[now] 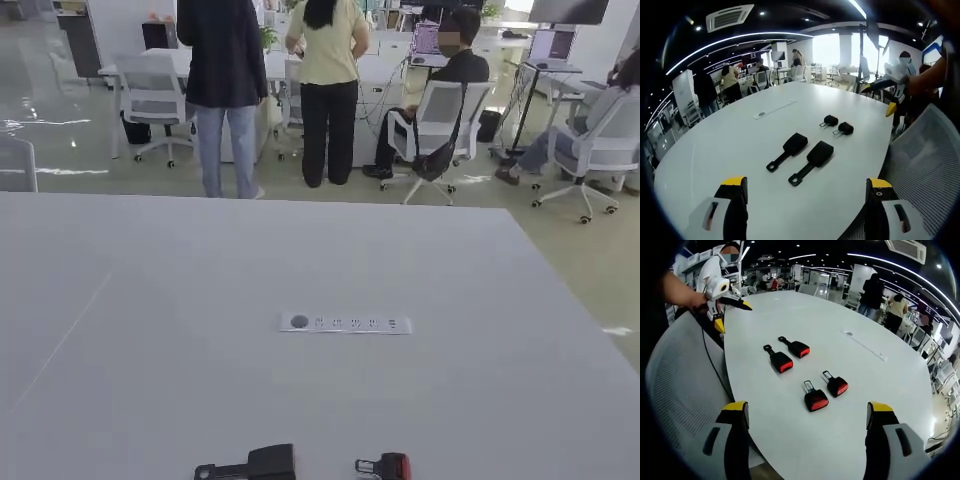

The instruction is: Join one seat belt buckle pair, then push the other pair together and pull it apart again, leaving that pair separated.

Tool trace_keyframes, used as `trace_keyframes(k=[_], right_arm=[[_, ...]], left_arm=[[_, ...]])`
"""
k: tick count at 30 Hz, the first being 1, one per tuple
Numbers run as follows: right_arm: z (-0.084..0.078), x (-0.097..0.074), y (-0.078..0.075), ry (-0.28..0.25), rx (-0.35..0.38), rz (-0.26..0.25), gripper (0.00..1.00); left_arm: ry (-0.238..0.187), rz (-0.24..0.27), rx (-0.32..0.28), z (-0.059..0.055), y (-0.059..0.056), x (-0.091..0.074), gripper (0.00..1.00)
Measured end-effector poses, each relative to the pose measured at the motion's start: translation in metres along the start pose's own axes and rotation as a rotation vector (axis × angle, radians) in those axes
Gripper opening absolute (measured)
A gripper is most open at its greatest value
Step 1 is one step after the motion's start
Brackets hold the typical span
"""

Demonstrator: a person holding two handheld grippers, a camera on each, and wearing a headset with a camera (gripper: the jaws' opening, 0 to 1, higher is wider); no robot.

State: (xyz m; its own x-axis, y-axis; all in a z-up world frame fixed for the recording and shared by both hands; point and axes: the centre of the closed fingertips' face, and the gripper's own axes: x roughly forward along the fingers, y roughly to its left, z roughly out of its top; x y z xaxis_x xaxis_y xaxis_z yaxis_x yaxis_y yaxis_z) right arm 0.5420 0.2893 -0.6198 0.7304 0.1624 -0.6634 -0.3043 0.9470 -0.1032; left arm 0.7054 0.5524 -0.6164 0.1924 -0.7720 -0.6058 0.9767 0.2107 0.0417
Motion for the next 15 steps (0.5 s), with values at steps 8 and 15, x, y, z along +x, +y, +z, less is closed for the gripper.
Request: trace_keyframes(k=[8,15], right_arm=[[-0.001,0.001,-0.001,0.005,-0.006,0.002,0.97],[-0.003,0.002,-0.002,0.006,-0.001,-0.004,0.97]], left_arm=[[0.025,0.015,0.003,-0.003,0.005,0.001,0.99],[0.092,0.005,0.048,-0.013,0.003,0.003,0.97]])
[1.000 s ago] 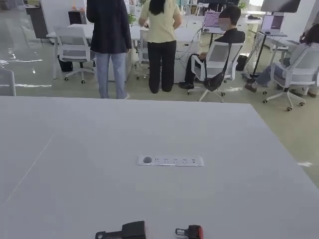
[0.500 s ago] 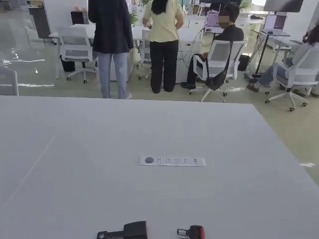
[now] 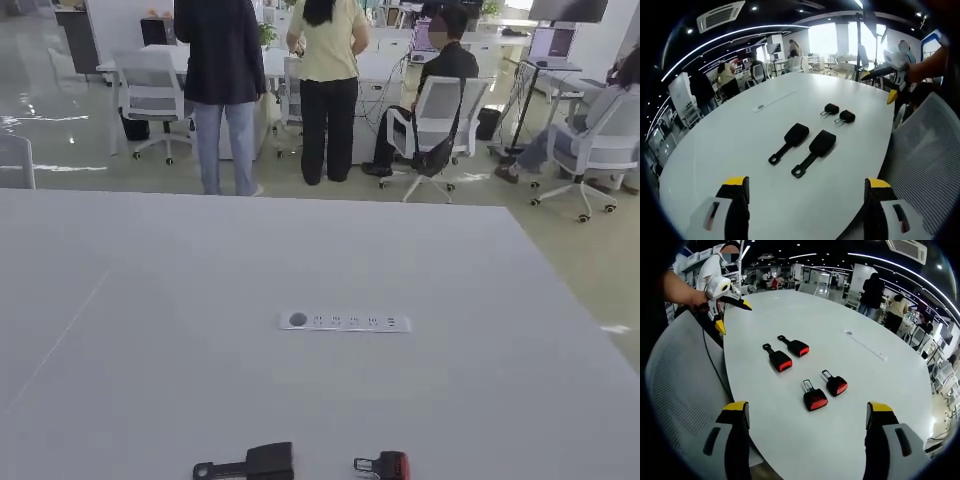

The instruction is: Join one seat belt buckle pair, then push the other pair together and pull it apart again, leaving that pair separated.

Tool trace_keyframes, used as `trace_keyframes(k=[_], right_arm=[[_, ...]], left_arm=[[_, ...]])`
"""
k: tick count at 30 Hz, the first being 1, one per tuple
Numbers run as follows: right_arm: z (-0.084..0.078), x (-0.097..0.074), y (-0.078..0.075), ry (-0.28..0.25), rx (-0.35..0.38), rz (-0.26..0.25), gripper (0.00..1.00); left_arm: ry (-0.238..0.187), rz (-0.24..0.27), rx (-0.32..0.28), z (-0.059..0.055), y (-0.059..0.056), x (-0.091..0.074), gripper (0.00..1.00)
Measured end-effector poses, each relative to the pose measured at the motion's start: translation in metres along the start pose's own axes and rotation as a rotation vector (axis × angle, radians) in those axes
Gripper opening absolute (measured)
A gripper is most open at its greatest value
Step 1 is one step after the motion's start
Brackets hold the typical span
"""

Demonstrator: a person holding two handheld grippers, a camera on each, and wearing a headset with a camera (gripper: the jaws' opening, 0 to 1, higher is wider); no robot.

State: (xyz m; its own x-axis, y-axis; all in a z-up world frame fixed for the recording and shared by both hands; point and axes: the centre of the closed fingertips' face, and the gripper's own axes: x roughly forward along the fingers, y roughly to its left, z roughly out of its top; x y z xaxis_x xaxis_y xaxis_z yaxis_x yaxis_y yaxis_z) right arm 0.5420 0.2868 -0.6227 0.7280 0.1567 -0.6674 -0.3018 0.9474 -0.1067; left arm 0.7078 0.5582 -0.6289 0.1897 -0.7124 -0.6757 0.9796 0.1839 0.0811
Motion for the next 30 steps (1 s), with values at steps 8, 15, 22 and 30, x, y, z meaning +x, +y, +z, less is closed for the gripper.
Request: trace_keyframes(k=[8,15,22,30], right_arm=[[-0.001,0.001,-0.003,0.002,0.005,-0.005,0.95],[-0.002,0.005,-0.004,0.014,0.006,-0.005,0.92],[0.0,0.007,-0.003,0.027,-0.014,-0.004,0.87],[0.002,0.013,-0.003,0.041,-0.062,0.01,0.84]], left_arm=[[-0.013,0.008,-0.047,0.006,0.002,-0.002,0.96],[0.027,0.002,-0.033,0.003,0.005,0.0,0.91],[0.033,-0.006,-0.033,0.004,0.005,0.002,0.9],[0.046,-0.035,-0.02,0.004,0.002,0.009,0.88]])
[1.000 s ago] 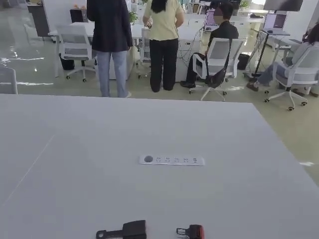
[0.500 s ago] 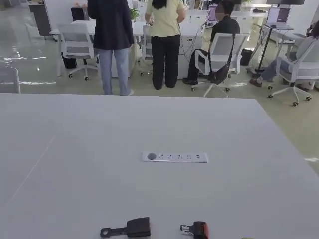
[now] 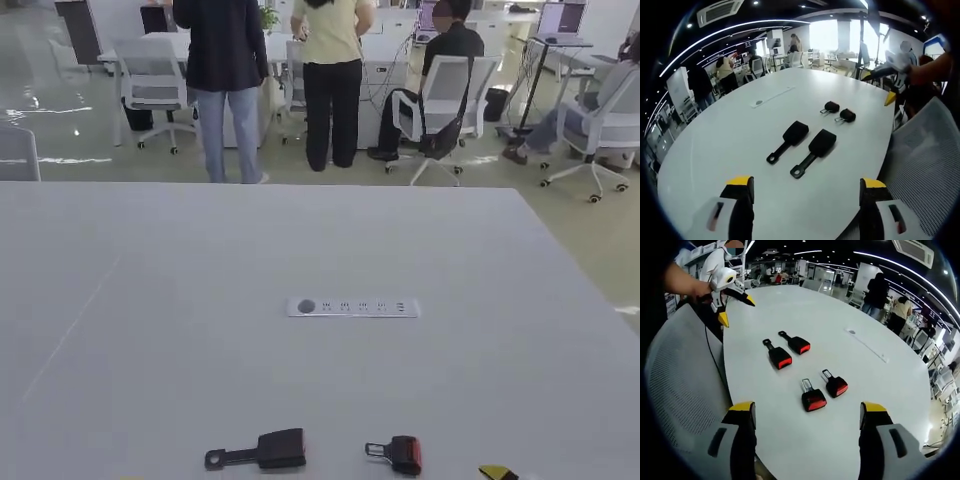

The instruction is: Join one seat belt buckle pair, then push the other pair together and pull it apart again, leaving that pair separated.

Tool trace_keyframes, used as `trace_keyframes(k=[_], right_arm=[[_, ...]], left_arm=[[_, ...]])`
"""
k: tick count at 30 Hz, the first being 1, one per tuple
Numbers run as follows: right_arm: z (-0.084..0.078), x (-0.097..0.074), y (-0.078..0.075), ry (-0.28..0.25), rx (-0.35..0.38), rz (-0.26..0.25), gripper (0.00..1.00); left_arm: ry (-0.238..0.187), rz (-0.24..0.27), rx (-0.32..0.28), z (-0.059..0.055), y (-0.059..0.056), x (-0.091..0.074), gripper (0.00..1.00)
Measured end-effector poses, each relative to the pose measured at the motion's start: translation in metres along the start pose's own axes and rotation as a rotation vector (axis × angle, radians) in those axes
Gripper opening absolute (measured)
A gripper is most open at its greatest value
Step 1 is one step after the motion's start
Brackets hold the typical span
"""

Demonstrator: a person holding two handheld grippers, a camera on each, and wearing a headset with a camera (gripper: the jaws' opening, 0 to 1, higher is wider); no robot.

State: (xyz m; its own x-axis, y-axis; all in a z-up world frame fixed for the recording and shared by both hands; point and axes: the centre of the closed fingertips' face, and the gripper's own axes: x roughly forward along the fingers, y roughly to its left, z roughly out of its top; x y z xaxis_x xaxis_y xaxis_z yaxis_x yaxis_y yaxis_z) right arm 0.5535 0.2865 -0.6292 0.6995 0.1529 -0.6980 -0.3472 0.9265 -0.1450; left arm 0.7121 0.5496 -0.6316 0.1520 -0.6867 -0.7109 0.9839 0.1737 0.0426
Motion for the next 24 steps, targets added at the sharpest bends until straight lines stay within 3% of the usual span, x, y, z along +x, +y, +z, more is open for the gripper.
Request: trace_keyframes(k=[10,13,20,24], right_arm=[[-0.007,0.013,0.005,0.052,-0.06,0.055,0.71],[-0.006,0.016,0.006,0.056,-0.078,0.068,0.67],[-0.009,0.025,0.007,0.077,-0.104,0.09,0.64],[-0.012,0.031,0.008,0.089,-0.13,0.105,0.63]], left_arm=[[0.023,-0.052,0.072,0.008,-0.006,0.017,0.84],[0.037,-0.081,0.1,0.011,-0.014,0.027,0.83],[0.052,-0.121,0.15,0.016,-0.023,0.045,0.83],[0.065,-0.151,0.164,0.012,-0.029,0.056,0.8]])
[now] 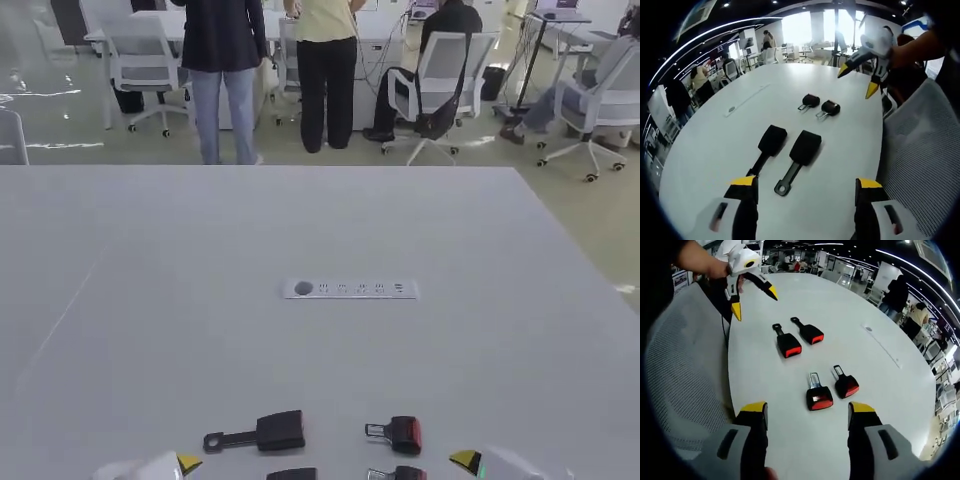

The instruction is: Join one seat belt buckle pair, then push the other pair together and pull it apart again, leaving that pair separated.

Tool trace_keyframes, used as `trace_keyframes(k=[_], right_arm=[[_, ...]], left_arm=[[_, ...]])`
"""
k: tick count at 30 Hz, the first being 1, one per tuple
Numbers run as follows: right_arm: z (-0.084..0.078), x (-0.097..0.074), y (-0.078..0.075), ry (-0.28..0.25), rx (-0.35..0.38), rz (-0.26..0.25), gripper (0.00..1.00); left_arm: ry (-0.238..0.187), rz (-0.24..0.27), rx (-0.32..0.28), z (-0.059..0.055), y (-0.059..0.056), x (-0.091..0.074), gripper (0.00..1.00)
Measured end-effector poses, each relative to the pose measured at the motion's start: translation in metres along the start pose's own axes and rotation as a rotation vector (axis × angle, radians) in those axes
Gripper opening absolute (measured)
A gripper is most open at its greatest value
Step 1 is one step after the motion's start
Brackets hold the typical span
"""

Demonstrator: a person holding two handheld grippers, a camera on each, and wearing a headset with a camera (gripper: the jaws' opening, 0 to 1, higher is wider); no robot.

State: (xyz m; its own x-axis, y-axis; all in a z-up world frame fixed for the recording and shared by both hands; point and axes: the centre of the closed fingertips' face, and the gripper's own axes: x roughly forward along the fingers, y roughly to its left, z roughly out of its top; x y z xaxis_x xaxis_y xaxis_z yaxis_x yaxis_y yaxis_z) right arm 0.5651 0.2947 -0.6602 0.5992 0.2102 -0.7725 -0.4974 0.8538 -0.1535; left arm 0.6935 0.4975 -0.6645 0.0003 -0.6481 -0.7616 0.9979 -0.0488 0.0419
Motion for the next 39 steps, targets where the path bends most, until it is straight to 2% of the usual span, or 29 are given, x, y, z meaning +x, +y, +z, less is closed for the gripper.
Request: trace_keyframes(k=[2,8,12,18,25,34,39], right_arm=[[-0.001,0.003,0.0,0.008,-0.011,0.007,0.63],[-0.007,0.014,-0.002,0.026,-0.02,0.03,0.59],[-0.01,0.019,-0.004,0.035,-0.026,0.04,0.57],[-0.011,0.028,-0.009,0.046,-0.036,0.054,0.54],[-0.009,0.037,-0.013,0.054,-0.05,0.067,0.52],[-0.015,0.053,-0.017,0.076,-0.051,0.09,0.48],[-0.014,0.058,-0.021,0.071,-0.029,0.1,0.46]], left_arm=[[0.025,-0.016,0.036,-0.002,-0.003,0.006,0.79],[0.004,-0.042,0.042,0.01,-0.008,0.018,0.76],[0.004,-0.057,0.056,0.014,-0.01,0.026,0.74],[0.004,-0.067,0.075,0.018,-0.004,0.038,0.72],[0.018,-0.083,0.087,0.017,0.001,0.051,0.69],[0.025,-0.12,0.103,0.021,0.001,0.068,0.65],[0.024,-0.137,0.106,0.024,0.004,0.076,0.59]])
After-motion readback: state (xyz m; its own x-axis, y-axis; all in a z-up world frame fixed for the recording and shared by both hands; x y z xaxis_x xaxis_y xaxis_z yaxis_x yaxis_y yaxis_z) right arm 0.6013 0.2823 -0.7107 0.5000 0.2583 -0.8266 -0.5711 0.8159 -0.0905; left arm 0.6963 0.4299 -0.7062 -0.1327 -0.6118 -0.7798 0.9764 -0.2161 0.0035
